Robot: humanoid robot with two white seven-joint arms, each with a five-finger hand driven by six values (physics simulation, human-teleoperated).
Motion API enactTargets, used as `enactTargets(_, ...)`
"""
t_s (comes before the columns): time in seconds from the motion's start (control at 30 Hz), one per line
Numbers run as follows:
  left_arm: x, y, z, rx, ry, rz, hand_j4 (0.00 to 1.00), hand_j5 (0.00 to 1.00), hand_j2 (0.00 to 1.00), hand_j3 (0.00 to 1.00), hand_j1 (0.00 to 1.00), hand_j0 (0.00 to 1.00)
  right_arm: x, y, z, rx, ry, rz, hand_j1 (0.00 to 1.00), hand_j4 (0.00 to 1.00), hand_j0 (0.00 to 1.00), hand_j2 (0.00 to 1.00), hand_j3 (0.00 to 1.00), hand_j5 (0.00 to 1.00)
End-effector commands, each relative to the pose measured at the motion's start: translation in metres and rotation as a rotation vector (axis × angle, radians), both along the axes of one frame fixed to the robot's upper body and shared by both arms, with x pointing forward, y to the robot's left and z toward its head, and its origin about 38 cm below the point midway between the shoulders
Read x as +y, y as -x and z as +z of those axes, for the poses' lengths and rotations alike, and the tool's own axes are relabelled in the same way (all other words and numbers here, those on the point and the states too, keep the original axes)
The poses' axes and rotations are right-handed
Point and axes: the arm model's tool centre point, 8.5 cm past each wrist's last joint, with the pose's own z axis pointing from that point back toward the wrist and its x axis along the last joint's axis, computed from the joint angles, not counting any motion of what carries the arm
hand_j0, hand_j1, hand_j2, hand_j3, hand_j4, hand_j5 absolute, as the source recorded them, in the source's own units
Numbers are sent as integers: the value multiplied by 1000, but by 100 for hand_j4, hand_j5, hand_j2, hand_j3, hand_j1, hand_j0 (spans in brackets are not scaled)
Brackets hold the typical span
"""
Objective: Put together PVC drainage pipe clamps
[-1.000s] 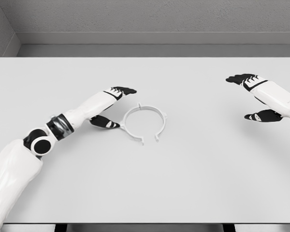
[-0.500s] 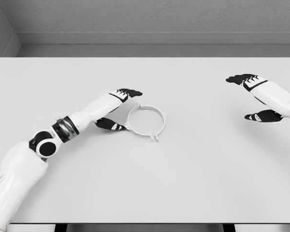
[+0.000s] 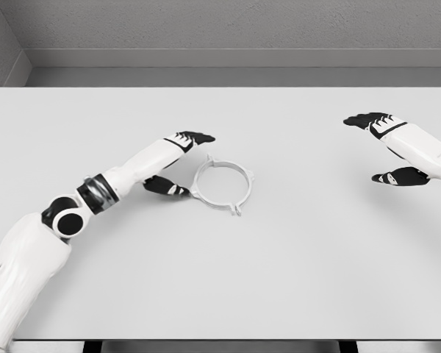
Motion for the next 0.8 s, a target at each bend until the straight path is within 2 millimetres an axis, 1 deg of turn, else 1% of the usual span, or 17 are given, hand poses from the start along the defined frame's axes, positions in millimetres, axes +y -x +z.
enactTargets(0.0,4,-1,1,1,4,8,100,100,100,100,100,100,0,0,1,0,-8,-1,100,100,100,100,100,100)
enactTargets(0.07,10,-3,1,3,-8,18,100,100,100,100,100,100,1,0,1,-3,-8,3,100,100,100,100,100,100)
enactTargets(0.63,10,-3,1,3,-8,18,100,100,100,100,100,100,1,0,1,-3,-8,3,100,100,100,100,100,100)
enactTargets(0.67,-3,-32,6,16,2,40,100,100,100,100,100,100,75,5,-3,-36,-69,158,100,100,100,100,100,100)
enactTargets(0.77,-3,-32,6,16,2,40,100,100,100,100,100,100,75,5,-3,-36,-69,158,100,100,100,100,100,100)
